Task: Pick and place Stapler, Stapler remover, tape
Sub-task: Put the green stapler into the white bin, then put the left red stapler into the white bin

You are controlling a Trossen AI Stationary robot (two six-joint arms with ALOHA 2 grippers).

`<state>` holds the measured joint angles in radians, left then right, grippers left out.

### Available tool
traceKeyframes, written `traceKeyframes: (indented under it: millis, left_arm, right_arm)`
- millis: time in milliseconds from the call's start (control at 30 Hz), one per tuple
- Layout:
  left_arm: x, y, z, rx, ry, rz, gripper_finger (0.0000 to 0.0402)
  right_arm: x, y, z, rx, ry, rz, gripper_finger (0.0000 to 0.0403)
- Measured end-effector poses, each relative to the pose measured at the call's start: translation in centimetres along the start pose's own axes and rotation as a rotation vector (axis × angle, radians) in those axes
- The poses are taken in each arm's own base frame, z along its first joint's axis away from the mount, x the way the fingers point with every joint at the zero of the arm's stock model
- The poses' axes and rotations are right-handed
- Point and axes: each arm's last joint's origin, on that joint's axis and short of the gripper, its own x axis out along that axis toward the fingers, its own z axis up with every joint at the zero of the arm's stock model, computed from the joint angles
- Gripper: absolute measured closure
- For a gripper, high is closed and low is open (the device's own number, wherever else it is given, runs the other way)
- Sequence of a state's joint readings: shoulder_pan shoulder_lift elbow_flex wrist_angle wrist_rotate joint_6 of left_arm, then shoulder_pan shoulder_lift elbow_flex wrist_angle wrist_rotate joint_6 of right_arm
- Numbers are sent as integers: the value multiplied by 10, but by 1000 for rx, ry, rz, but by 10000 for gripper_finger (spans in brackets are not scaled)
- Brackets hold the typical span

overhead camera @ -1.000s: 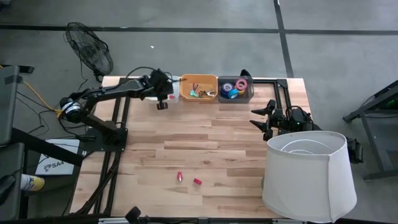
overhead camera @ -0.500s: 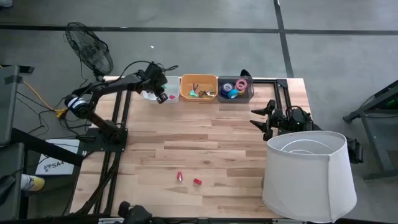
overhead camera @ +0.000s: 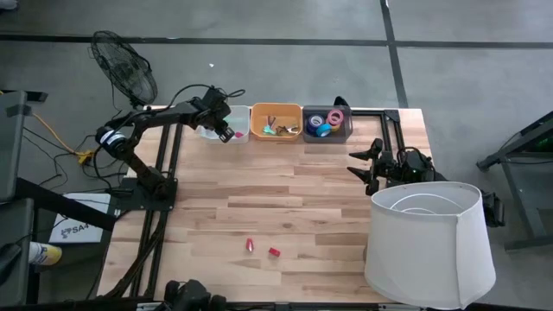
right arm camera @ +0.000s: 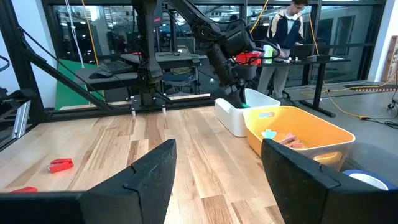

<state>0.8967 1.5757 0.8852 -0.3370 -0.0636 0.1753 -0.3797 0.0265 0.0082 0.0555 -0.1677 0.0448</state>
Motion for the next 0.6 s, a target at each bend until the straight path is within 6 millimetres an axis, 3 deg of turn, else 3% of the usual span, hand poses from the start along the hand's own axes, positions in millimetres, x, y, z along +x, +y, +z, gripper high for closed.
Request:
traceKeyframes:
  millis: [133,400,600]
  left_arm:
    - [0,-1,0,0,-3,-17,294]
    - [-2,0,0,3,-6,-20,208]
    - [-23,2,5,26,-73,10,191]
  right_arm:
    - [0,0,0,0,1,0,176]
    - [0,0,0,0,0,0,176]
    - [0,0,0,0,0,0,176]
